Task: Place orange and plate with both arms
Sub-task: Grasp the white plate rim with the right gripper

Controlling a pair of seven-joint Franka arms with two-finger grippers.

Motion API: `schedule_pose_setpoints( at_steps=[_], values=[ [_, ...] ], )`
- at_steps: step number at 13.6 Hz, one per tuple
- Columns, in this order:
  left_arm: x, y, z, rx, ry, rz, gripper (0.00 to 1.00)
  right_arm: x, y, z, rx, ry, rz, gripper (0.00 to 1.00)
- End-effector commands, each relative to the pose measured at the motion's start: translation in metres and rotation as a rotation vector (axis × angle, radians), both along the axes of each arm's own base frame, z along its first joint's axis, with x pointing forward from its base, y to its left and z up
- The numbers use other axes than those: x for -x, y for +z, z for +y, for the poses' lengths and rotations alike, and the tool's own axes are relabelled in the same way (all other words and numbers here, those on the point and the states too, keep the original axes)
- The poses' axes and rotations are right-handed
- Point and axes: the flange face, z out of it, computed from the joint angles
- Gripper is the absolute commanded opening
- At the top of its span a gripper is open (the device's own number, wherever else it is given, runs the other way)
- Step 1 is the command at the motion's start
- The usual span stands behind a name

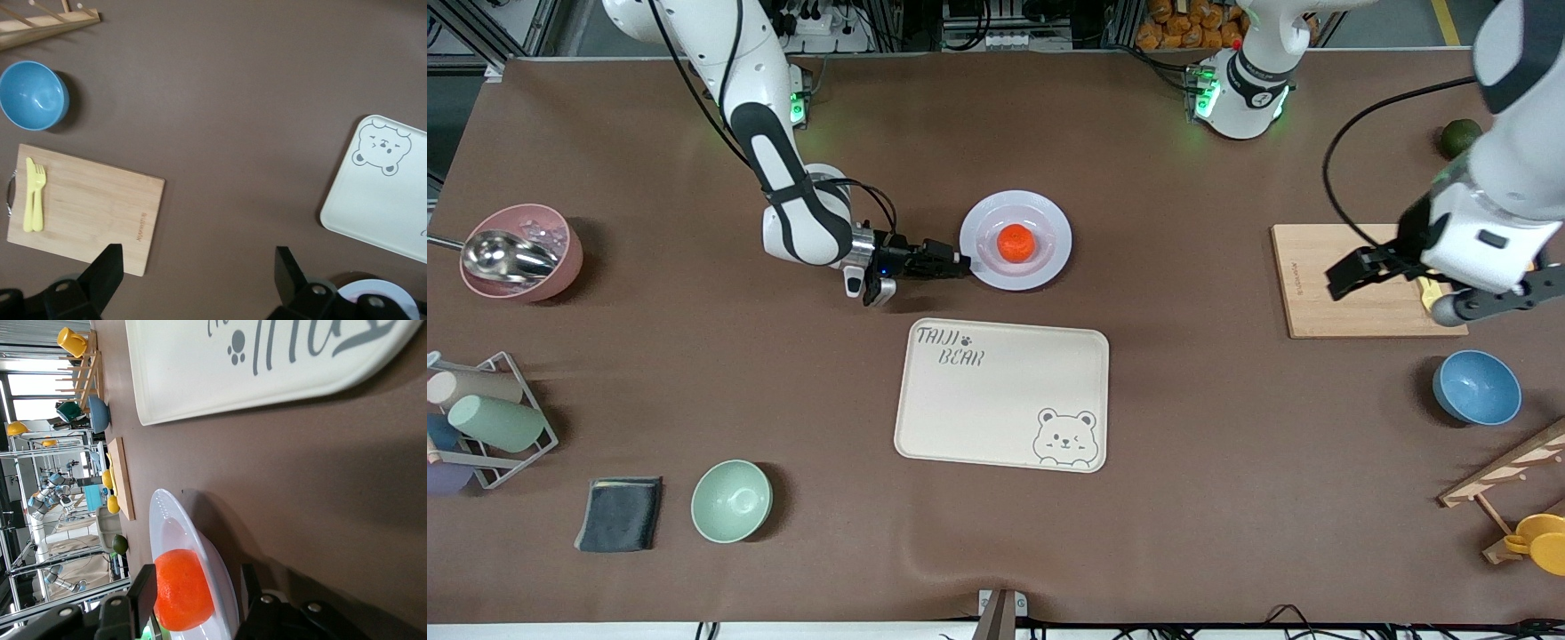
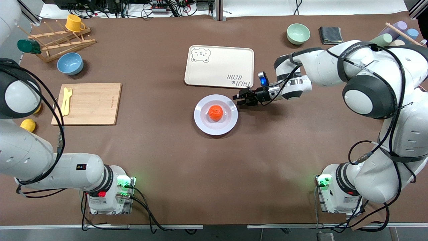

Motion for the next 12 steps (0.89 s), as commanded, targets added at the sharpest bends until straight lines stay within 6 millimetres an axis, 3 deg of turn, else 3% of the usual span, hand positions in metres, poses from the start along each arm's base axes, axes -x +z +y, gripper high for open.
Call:
schedule_pose_setpoints(
  at_steps=[1,5,10,12],
  values=[
    [0.010,0.010,0.011,0.012,-0.048,0.007,1.00,0.002,-0.008,0.004,0.002,-0.012,-0.022,0.55],
    [0.019,0.023,0.028,0.006,-0.092,-0.008,1.00,0.005,-0.008,0.008,-0.001,-0.016,-0.019,0.54],
    [0.022,0.030,0.022,0.006,-0.118,-0.017,1.00,0.012,-0.007,0.018,-0.005,-0.035,-0.014,0.49],
    [0.023,0.032,0.023,0.005,-0.132,-0.021,1.00,0.015,-0.008,0.021,0.008,-0.035,-0.014,0.39]
  ],
)
